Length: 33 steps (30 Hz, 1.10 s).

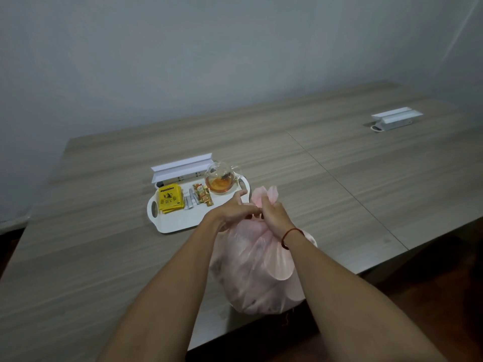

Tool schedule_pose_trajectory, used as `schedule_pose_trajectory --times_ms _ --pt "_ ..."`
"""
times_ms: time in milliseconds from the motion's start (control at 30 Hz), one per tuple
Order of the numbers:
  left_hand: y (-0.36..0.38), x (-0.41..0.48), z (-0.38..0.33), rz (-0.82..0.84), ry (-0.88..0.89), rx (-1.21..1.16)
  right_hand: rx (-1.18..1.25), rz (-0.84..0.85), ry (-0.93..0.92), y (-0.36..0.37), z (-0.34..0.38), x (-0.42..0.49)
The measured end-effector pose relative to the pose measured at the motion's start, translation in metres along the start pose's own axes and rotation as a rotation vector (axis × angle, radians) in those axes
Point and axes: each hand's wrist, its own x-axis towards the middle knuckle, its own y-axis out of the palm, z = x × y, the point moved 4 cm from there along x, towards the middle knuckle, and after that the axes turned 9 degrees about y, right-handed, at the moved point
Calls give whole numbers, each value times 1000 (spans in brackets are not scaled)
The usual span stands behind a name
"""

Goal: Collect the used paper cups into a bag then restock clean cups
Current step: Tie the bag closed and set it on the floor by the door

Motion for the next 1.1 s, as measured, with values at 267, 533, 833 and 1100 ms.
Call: schedule_pose_trajectory --times_ms 267,533,833,1100 --pt "-10 -6 15 23 -63 -99 -104 5 -103 17 -4 -2" --pt "-38 -14 21 -214 7 -168 -116 -14 -128 40 12 -9" --pt "-45 -43 28 5 -14 -329 -30 -53 -66 58 12 6" --pt "-67 -55 17 96 -82 -217 110 66 -8 69 15 7"
